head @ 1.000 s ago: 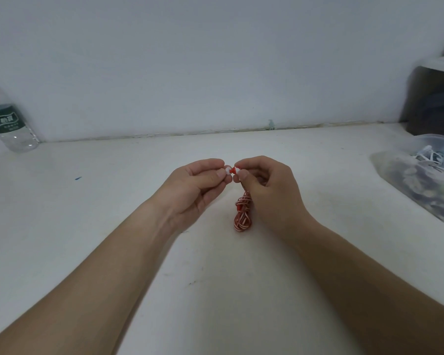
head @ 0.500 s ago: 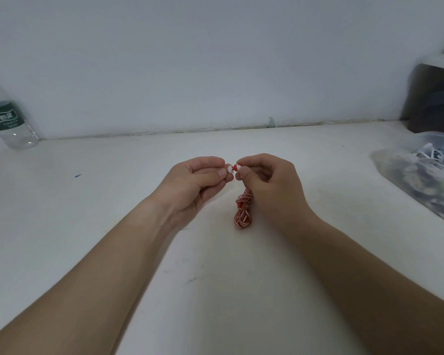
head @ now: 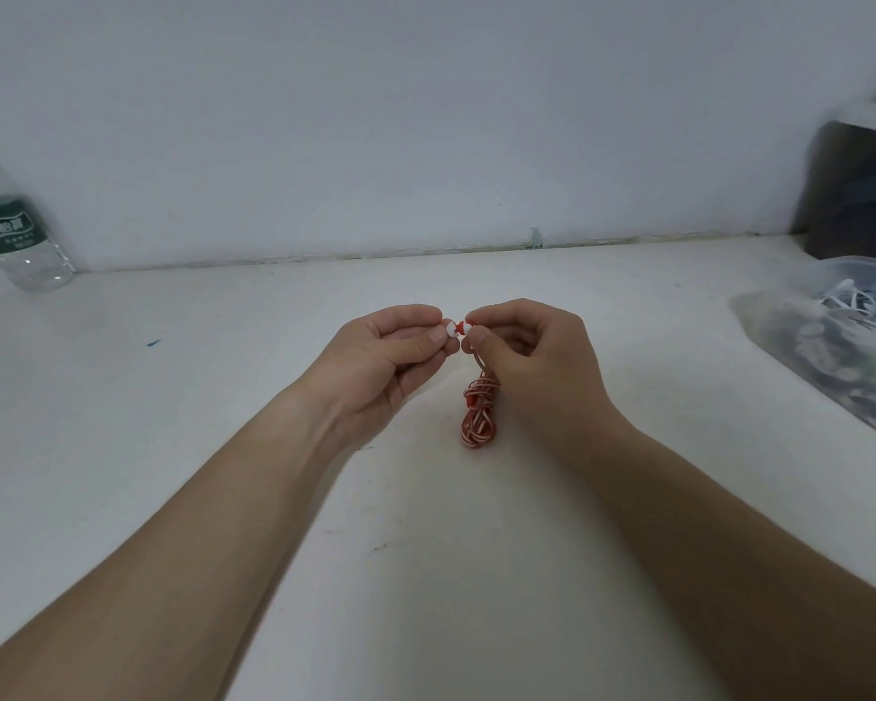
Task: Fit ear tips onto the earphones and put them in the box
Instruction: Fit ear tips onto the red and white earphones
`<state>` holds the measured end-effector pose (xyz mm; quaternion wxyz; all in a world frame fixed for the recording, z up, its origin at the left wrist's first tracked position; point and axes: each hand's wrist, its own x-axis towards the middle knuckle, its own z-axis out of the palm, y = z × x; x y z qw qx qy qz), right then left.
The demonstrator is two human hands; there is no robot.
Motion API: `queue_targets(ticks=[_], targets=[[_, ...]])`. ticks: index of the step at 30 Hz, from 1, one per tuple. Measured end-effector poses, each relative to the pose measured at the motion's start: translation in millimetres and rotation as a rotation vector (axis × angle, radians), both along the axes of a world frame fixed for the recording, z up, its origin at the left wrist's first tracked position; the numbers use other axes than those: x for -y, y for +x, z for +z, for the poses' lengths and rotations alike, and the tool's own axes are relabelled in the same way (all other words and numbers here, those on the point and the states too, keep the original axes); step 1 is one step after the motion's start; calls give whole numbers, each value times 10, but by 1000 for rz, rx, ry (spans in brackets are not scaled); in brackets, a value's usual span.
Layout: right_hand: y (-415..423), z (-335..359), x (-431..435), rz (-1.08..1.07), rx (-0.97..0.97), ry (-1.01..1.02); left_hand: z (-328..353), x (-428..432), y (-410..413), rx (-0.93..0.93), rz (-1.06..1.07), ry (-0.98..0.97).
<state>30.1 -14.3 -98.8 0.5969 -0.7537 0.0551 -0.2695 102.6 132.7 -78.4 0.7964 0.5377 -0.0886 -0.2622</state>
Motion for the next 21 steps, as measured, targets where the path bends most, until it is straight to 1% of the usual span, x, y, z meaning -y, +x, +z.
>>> queue_targets(ticks=[21], targets=[[-11,18,0,10,15,27,10,7,3,-98,-25,-57]])
